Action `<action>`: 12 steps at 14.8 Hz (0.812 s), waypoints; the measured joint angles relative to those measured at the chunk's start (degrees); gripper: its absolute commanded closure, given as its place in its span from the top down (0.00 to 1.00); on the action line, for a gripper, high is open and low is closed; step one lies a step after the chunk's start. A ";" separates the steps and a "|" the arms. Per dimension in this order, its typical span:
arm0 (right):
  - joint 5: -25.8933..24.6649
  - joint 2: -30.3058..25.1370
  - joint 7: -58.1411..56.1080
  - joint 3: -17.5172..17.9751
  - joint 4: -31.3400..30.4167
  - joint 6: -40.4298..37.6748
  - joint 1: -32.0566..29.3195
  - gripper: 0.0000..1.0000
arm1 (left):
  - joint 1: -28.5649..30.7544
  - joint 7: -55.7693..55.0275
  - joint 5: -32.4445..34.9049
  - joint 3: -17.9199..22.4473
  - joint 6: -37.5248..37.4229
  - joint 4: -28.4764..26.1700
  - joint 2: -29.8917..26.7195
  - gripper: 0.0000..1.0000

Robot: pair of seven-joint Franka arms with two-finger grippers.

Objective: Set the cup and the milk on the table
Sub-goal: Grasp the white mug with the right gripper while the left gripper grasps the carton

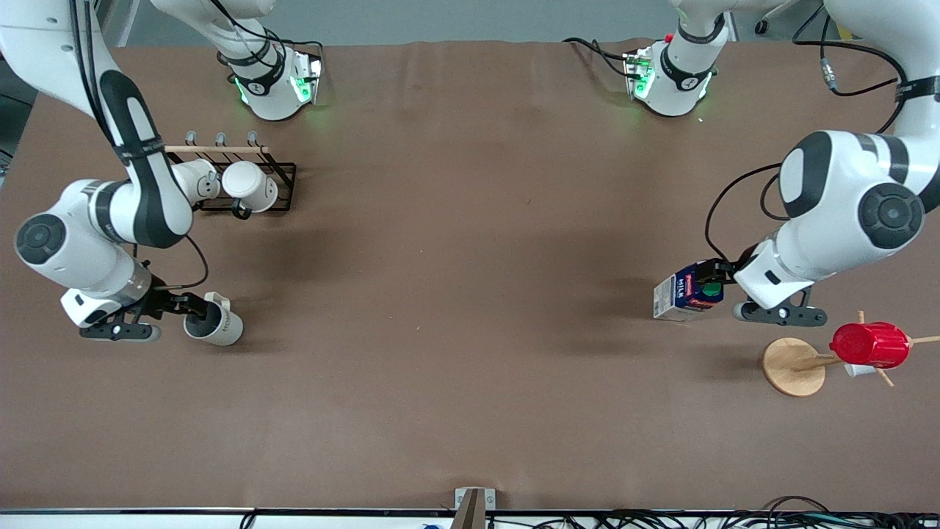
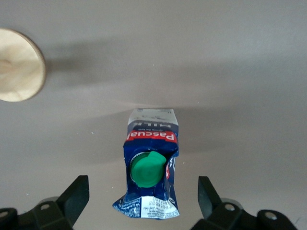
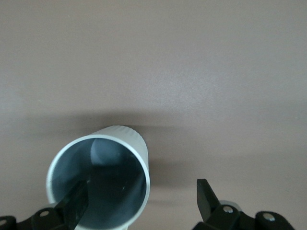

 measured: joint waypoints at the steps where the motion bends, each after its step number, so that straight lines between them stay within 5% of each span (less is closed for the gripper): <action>1: 0.00 0.83 -0.09 0.00 0.00 0.73 0.00 0.91 | 0.04 0.00 0.00 0.01 0.30 -0.74 0.00 0.99; 6: 0.00 1.74 -0.38 0.08 0.01 1.12 0.01 0.09 | 0.11 0.01 0.00 0.02 2.45 -2.53 -0.03 0.87; 7: 0.00 1.74 -0.38 0.08 0.01 1.12 0.01 0.00 | 0.11 0.01 0.00 0.02 3.09 -3.13 -0.02 0.83; 12: 0.01 1.73 -0.34 0.10 0.35 0.93 0.01 0.00 | 0.12 0.01 0.00 0.03 3.73 -4.29 -0.02 0.60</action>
